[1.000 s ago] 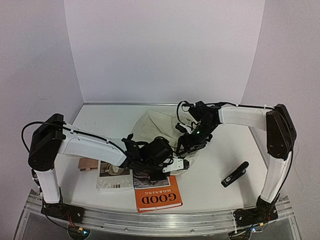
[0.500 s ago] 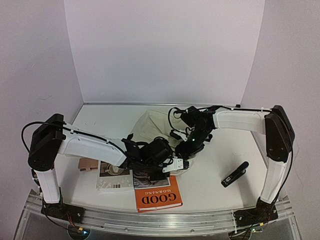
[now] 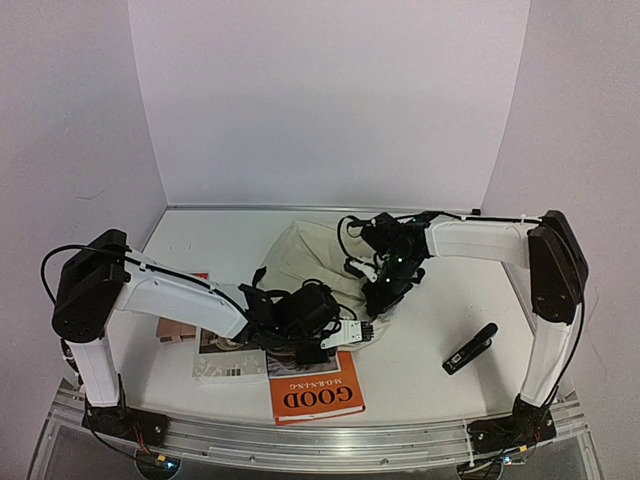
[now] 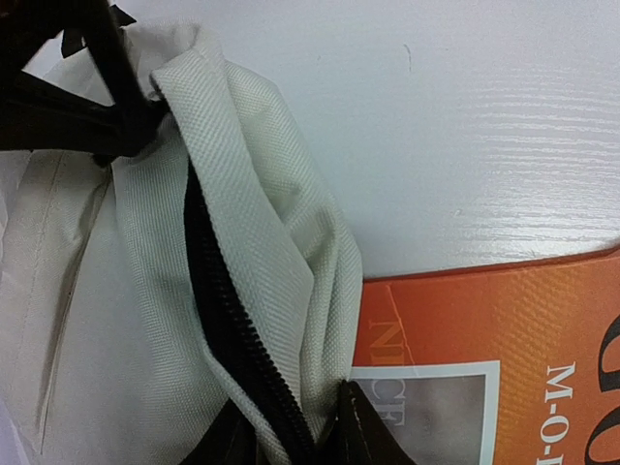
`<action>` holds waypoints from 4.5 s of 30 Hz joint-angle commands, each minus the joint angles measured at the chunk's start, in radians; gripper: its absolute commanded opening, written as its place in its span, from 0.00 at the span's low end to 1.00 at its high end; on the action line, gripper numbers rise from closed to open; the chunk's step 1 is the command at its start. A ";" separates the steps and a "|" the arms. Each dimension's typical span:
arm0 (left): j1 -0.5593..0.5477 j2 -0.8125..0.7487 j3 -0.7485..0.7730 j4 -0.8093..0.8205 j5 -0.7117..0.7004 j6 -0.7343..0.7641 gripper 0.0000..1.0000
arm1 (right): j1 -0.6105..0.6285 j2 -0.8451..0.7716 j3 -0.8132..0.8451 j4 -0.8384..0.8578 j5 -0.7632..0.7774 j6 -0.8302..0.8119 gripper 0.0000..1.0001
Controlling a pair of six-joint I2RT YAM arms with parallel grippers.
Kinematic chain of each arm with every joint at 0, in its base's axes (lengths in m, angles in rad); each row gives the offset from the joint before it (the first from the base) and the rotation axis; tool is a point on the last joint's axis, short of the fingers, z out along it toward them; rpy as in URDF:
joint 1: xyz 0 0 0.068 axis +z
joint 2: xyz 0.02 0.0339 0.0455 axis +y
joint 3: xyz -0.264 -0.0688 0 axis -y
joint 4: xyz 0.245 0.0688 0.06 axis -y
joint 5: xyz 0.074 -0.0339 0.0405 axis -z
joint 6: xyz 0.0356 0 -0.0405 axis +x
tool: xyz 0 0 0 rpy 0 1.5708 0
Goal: Pack the student bag
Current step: Unzip the student bag at the center of the board, then pick up the book from the center of the board.
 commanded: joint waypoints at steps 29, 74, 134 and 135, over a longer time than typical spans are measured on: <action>0.002 -0.115 -0.093 -0.044 -0.084 -0.034 0.00 | -0.380 0.011 0.072 0.108 -0.023 -0.043 0.00; 0.122 -0.516 -0.352 0.083 0.039 -1.169 0.87 | -0.212 -0.276 -0.200 0.091 -0.492 0.079 0.84; -0.129 -0.303 -0.408 0.473 -0.217 -1.475 0.26 | -0.021 -0.081 -0.303 0.162 -0.669 0.048 0.77; -0.126 -0.300 -0.413 0.493 -0.212 -1.476 0.27 | -0.020 -0.083 -0.302 0.162 -0.672 0.047 0.77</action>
